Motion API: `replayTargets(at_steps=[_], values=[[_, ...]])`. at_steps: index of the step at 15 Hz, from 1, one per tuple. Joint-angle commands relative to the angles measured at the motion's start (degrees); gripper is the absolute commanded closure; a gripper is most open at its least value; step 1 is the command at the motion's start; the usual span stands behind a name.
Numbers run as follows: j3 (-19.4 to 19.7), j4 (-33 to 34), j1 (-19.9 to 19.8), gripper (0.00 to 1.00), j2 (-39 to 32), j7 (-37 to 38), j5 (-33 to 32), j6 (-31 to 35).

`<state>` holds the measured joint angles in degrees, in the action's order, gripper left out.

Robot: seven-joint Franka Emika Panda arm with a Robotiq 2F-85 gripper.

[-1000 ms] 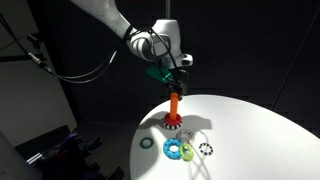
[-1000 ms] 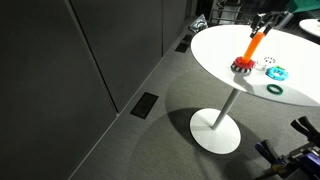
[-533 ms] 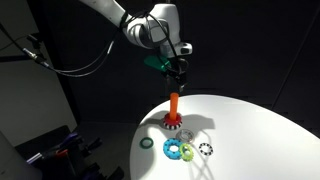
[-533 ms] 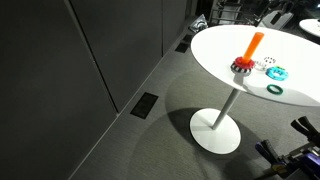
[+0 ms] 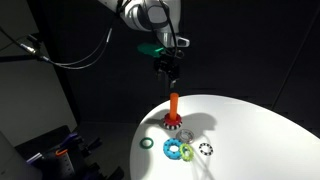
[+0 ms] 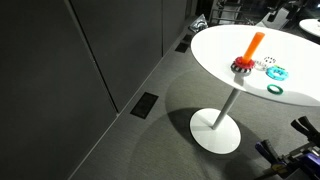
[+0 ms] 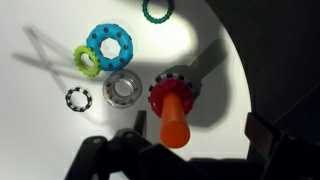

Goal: Move the ring stacking stand to the right, pick up the blue ring and stack it on the ring stacking stand

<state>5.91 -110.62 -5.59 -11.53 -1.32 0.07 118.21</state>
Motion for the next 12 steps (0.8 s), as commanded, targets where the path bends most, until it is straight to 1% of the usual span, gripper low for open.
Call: replayTargets(at_steps=[1, 6, 12], values=[[0.5, 2.9, -0.8, 0.0, -1.6, 0.0, -0.7, -4.4], [1.0, 3.1, -2.6, 0.0, -4.3, -3.2, 0.5, -1.7], [0.8, 1.1, -4.4, 0.0, -6.6, -8.4, 0.4, 4.6]])
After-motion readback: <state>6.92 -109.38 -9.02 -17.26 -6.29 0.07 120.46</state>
